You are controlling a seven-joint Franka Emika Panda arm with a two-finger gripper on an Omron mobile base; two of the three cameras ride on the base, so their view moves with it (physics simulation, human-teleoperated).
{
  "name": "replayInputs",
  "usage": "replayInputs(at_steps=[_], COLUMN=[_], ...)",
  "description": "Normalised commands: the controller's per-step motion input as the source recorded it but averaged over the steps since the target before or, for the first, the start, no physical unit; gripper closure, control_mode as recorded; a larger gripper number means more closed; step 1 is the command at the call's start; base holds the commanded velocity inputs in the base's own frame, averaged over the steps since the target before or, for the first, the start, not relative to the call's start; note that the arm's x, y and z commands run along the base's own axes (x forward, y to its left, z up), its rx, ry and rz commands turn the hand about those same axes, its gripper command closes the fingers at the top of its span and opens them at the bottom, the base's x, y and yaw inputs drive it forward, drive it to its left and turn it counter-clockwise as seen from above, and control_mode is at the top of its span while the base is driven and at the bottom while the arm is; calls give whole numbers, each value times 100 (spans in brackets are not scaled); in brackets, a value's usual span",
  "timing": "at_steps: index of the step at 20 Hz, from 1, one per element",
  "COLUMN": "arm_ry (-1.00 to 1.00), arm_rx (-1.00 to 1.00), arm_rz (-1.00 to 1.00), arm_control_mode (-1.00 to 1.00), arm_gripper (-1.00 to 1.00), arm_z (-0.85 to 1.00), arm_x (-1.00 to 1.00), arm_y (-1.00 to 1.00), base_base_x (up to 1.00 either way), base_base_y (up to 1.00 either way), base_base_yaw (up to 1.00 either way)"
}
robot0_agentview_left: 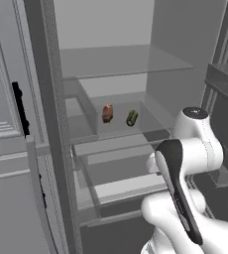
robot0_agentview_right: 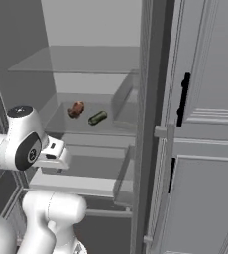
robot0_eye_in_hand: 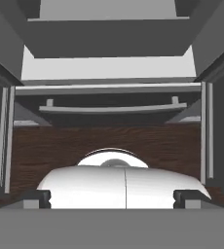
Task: Place one cucumber and one steak in each tupperware on the nearby counter, to pack two identical lunches.
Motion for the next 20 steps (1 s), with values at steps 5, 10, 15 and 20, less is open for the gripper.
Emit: replayInputs(at_steps=[5, 10, 15, 20], arm_ry=[0, 0, 0, -23], arm_rx=[0, 0, 0, 0], arm_rz=[0, 0, 0, 0], arm_control_mode=[100, 100, 100, -100], arm_gripper=[-100, -100, -100, -100], arm_z=[0, 0, 0, 27], arm_x=[0, 0, 0, -5], arm_y=[0, 0, 0, -2], base_base_x=[77, 0, 0, 0], base_base_y=[0, 0, 0, 0], base_base_yaw=[0, 0, 0, 0])
